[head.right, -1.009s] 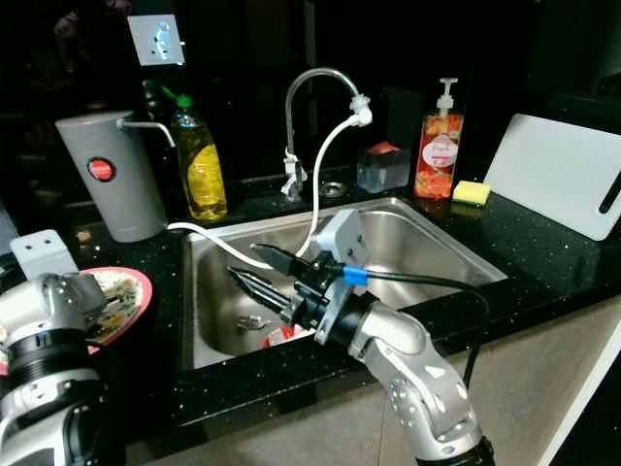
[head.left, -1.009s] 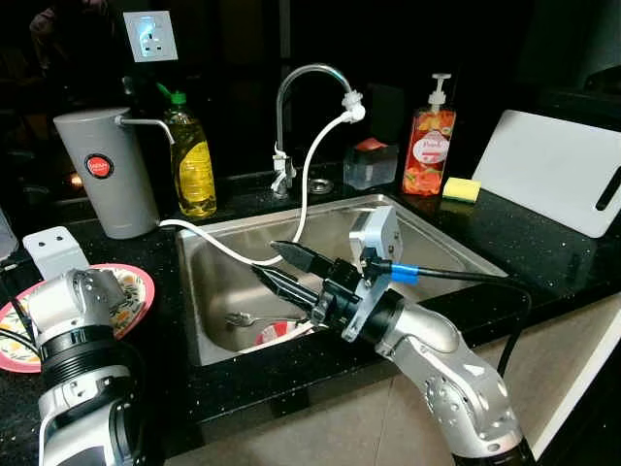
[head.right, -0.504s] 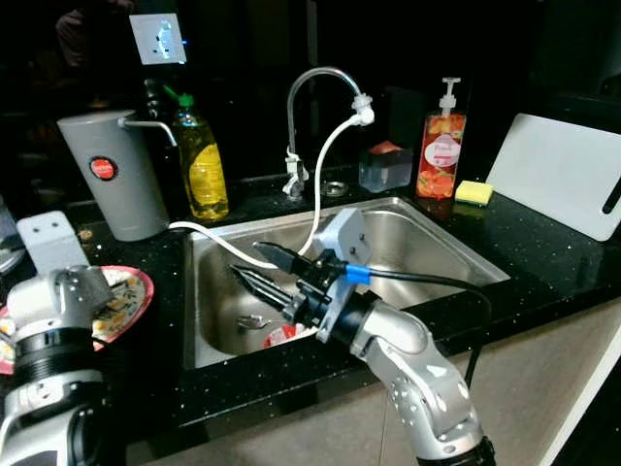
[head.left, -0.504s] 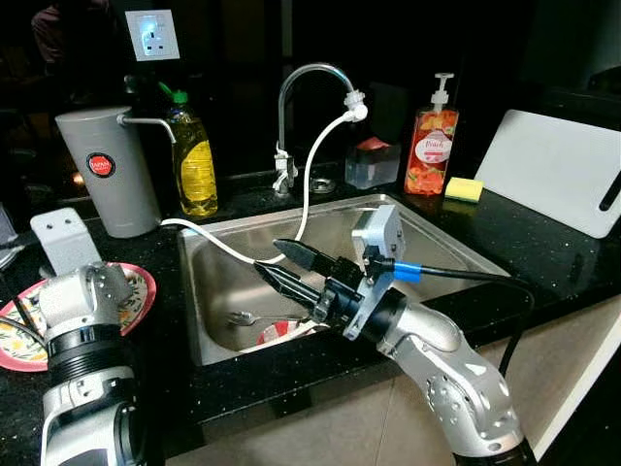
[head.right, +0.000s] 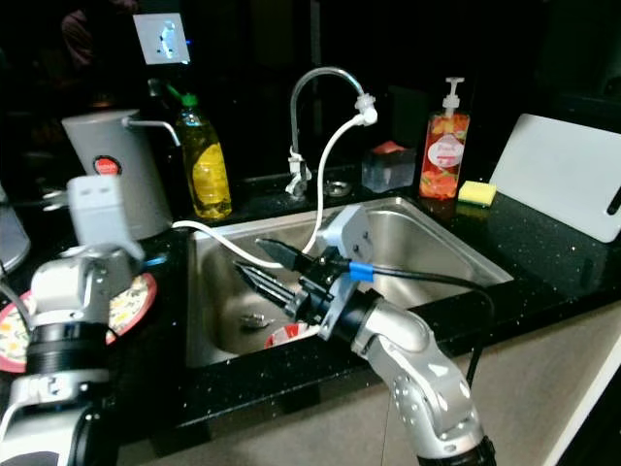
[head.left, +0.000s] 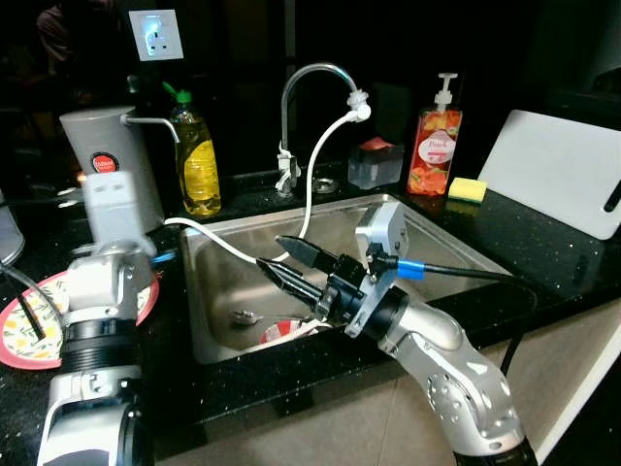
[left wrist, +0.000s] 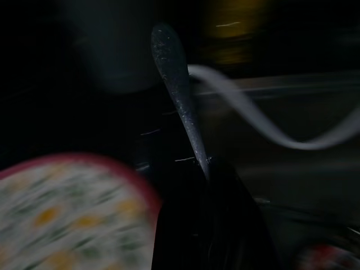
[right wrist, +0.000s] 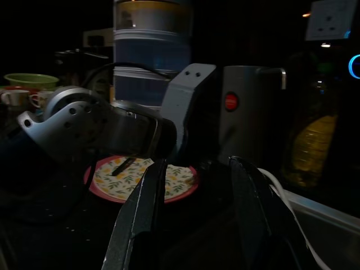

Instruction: Kitchen organization

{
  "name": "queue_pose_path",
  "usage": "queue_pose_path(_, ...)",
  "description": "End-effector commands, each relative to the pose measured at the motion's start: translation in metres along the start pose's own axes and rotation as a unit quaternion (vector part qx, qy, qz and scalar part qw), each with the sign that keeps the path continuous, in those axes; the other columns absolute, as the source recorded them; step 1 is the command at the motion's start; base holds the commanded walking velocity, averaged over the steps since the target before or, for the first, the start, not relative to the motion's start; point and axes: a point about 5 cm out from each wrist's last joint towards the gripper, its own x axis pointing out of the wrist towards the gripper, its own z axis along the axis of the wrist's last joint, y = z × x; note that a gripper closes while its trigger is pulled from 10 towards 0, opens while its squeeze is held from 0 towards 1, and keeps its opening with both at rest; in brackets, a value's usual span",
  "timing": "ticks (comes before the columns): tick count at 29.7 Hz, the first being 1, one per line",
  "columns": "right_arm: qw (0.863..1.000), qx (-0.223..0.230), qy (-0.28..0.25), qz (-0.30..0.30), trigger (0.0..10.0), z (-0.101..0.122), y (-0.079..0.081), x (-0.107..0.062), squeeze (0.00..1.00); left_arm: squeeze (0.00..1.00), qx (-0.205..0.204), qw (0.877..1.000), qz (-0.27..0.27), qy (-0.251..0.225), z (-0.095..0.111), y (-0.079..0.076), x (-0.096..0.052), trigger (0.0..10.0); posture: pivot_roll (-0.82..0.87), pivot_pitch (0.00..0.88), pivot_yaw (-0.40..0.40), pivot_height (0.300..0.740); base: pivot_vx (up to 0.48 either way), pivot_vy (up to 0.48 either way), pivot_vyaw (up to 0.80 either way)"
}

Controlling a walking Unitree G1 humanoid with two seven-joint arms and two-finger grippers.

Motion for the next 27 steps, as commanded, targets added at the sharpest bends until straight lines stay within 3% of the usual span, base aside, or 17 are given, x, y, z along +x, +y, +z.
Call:
queue_pose_path(1, 1.000, -0.007, -0.002, -0.010, 10.0, 0.002, -0.004, 0.001, 0.00, 0.00, 0.009, 0.999, -0.044, -0.004, 0.004, -0.012, -0.001, 10.0, -0.06, 0.016, 0.050, 0.740, 0.000, 0.000, 0.00)
queue_pose_path(5, 1.000, -0.008, -0.003, -0.015, 10.0, 0.002, -0.005, 0.001, 0.00, 0.00, 0.030, 0.994, -0.102, 0.021, -0.005, -0.031, -0.002, 10.0, -0.07, 0.016, 0.054, 0.740, 0.000, 0.000, 0.00)
queue_pose_path(10, 1.000, -0.008, -0.003, -0.017, 10.0, 0.003, -0.005, 0.001, 0.00, 0.00, 0.059, 0.990, -0.118, 0.051, -0.017, -0.042, 0.000, 10.0, -0.07, 0.017, 0.053, 0.740, 0.000, 0.000, 0.00)
queue_pose_path(14, 1.000, -0.009, -0.004, -0.018, 10.0, 0.003, -0.005, 0.001, 0.00, 0.00, 0.125, 0.980, -0.135, 0.082, -0.033, -0.055, 0.004, 10.0, -0.08, 0.018, 0.057, 0.740, 0.000, 0.000, 0.00)
queue_pose_path(26, 1.000, -0.008, -0.005, -0.024, 10.0, 0.004, -0.005, -0.001, 0.00, 0.00, 0.128, 0.971, -0.172, 0.105, -0.050, -0.056, 0.004, 10.0, -0.08, 0.025, 0.055, 0.740, 0.000, 0.000, 0.00)
queue_pose_path(27, 1.000, -0.008, -0.004, -0.023, 10.0, 0.004, -0.005, -0.001, 0.00, 0.19, 0.128, 0.971, -0.171, 0.106, -0.051, -0.056, 0.004, 10.0, -0.08, 0.024, 0.053, 0.740, 0.000, 0.000, 0.00)
